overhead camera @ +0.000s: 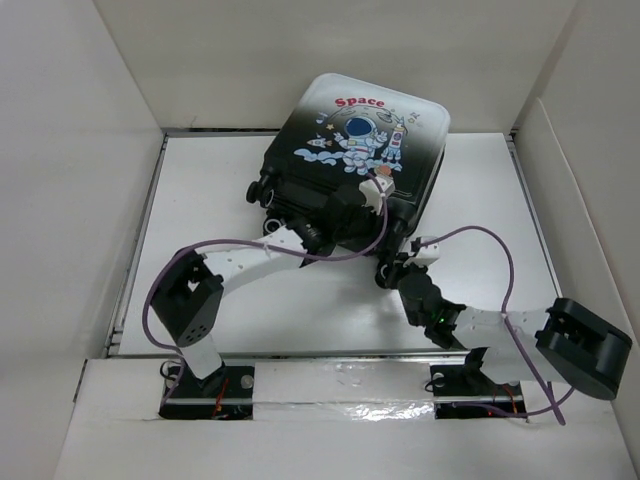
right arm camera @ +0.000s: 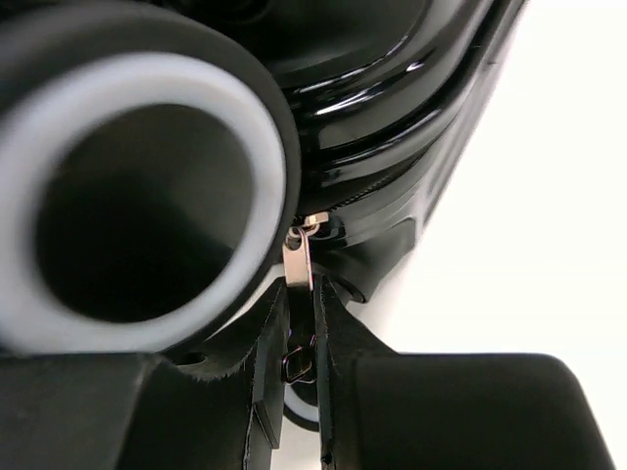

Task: Pack the luggage

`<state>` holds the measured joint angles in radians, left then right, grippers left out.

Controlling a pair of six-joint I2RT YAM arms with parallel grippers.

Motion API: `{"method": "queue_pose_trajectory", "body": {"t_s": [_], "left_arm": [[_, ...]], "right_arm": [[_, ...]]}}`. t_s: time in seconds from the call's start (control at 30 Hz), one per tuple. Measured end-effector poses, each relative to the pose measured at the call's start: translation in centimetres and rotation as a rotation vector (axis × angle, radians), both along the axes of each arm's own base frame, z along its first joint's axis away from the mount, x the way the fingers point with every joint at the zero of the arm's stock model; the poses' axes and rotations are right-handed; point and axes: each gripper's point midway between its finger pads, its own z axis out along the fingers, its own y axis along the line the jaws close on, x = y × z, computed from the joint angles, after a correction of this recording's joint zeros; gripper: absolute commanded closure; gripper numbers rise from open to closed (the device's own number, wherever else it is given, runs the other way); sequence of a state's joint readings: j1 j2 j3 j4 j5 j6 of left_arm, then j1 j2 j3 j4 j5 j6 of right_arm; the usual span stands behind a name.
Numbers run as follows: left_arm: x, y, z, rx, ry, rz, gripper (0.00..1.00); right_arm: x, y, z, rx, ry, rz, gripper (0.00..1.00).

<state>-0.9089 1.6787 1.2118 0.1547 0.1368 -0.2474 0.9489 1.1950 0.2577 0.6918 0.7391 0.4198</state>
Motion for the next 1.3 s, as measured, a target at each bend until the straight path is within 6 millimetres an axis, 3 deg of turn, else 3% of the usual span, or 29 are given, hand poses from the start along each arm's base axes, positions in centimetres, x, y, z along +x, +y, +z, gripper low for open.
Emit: {"method": "queue_pose_trajectory", "body": {"t_s": [0.1, 0.13, 0.17, 0.4, 0.5, 0.53, 0.87, 1.0, 1.1, 1.2, 1.3], "left_arm": [[0.5, -0.2, 0.1, 0.086, 0.03, -0.003, 0.89], [0.4, -0.4, 0.2, 0.1, 0.037, -0.008, 0.79], [0.2, -0.6, 0.1, 0.109, 0.045, -0.006, 0.75], [0.0, 0.2, 0.1, 0.123, 0.089, 0.041, 0.72], [-0.4, 0.3, -0.2, 0.111, 0.145, 0.05, 0.56], [-0.5, 0.2, -0.2, 0.102, 0.159, 0.057, 0.47], [-1.0, -0.9, 0.8, -0.056, 0.235, 0.055, 0.18], [-0.4, 1.3, 1.3, -0.132, 0.219, 0.078, 0.11], [-0.1, 4.2, 2.1, -0.169, 0.201, 0.136, 0.09], [0.6, 7.7, 6.0, -0.239, 0.115, 0.214, 0.14], [2.2, 13.3, 11.8, -0.33, -0.023, 0.362, 0.24]], "right_arm": [[0.6, -0.1, 0.4, -0.013, -0.034, -0.062, 1.0], [0.6, 0.5, 0.5, -0.026, -0.043, -0.052, 1.0], [0.7, 1.1, 0.6, -0.042, -0.051, -0.048, 1.0], [1.1, 1.9, -0.4, -0.152, -0.132, -0.144, 1.0], [0.8, 2.3, 0.5, -0.153, -0.158, -0.115, 1.0], [0.5, 2.3, 0.6, -0.163, -0.163, -0.1, 1.0], [0.3, 1.8, 1.4, -0.235, -0.207, -0.067, 1.0], [-0.2, 2.8, 1.6, -0.199, -0.215, -0.011, 1.0], [-1.4, 4.3, 2.2, -0.154, -0.226, 0.08, 1.0], [-1.7, 4.3, 2.1, -0.16, -0.224, 0.101, 1.0], [-1.8, 4.2, 2.2, -0.158, -0.217, 0.117, 1.0]]}}
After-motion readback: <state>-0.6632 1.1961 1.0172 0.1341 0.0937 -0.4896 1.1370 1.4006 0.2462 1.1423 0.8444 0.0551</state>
